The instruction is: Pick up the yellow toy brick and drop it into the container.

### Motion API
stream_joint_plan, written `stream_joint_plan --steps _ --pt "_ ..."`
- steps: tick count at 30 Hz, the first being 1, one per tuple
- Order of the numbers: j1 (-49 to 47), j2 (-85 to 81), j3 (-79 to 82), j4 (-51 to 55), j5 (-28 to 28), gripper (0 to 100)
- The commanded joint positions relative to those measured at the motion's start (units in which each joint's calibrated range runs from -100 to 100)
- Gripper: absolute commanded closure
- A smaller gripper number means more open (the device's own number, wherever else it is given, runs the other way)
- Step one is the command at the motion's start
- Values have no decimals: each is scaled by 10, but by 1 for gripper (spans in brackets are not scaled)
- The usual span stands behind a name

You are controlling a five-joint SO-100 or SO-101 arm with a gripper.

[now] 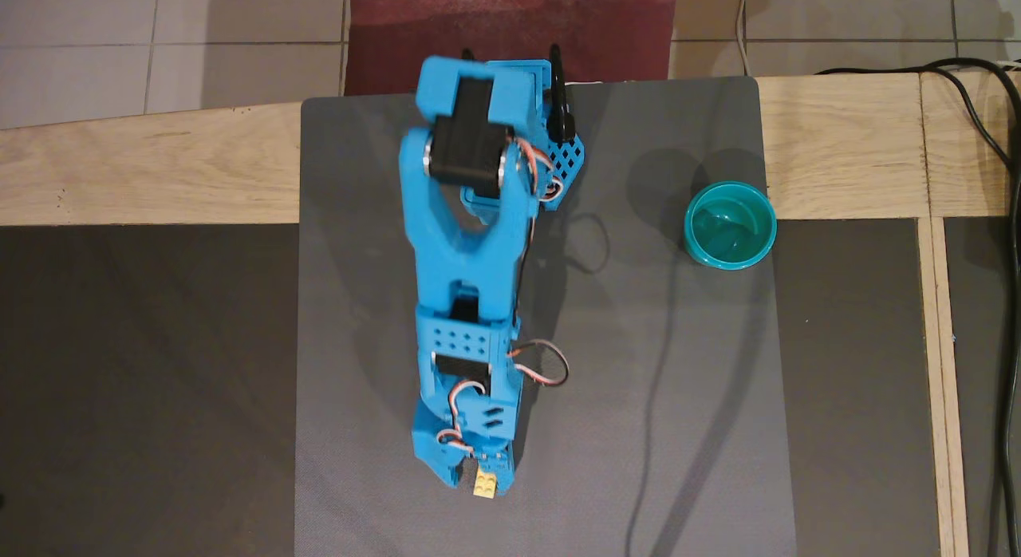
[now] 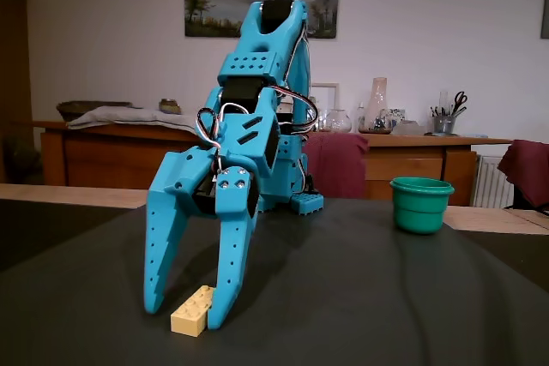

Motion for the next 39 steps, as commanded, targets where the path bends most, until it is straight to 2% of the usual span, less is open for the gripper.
stream_joint_plan --steps 1,5,12,16,19,23,25,31,39 --pt "6 -12 17 12 1 83" --pt "6 -12 17 12 1 85" --pt "6 -12 17 12 0 100" --pt "6 -22 17 12 -7 100" --pt "-2 -38 2 12 -45 100" --pt "-30 -133 -3 30 -124 100" --pt "-47 -188 -11 74 -147 100" --pt "-99 -327 -170 368 -220 100" --pt "-176 -345 -390 613 -286 100"
